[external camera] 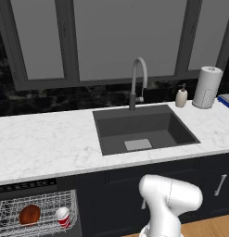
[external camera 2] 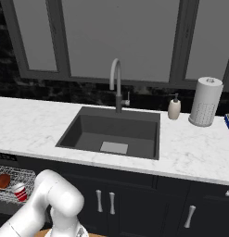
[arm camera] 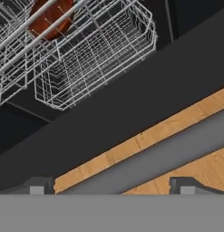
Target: Pick up the cup and bowl from the counter, place them in the dishwasher, and close the dishwasher door.
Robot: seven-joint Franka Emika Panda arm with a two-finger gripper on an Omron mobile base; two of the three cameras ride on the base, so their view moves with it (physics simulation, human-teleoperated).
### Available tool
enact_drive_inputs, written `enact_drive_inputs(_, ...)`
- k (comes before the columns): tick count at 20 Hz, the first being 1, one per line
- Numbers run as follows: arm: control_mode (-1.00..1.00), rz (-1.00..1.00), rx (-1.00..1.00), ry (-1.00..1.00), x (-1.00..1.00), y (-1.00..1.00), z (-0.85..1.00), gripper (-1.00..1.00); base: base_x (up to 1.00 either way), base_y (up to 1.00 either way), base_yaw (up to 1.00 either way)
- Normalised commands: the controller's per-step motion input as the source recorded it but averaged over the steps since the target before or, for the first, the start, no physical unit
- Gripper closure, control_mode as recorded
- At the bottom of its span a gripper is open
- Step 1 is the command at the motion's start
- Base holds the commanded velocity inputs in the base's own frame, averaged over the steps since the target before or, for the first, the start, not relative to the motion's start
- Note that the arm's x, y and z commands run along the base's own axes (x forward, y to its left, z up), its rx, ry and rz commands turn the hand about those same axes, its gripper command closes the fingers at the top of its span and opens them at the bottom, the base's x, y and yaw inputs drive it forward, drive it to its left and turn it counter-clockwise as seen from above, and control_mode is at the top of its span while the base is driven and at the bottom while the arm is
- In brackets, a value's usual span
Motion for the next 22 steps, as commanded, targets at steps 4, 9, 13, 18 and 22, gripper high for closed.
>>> enact_drive_inputs(4, -1.00, -0.06, 0.00, -0.35, 0.08, -0.03, -0.60, -1.00, 0.00, 0.00, 0.00)
enact_drive_inputs(9, -1.00, -0.06, 0.00, -0.42, 0.22, -0.10, -0.46, -1.00, 0.00, 0.00, 0.00)
enact_drive_inputs(13, -1.00, -0.13, 0.00, -0.45, 0.24, -0.40, -0.43, -1.00, 0.00, 0.00, 0.00)
enact_drive_inputs(18, -1.00, -0.15, 0.00, -0.42, 0.28, -0.47, -0.37, -1.00, 0.00, 0.00, 0.00)
enact_drive_inputs(22, -1.00, -0.16, 0.00, -0.40, 0.36, -0.55, -0.37, -1.00, 0.00, 0.00, 0.00)
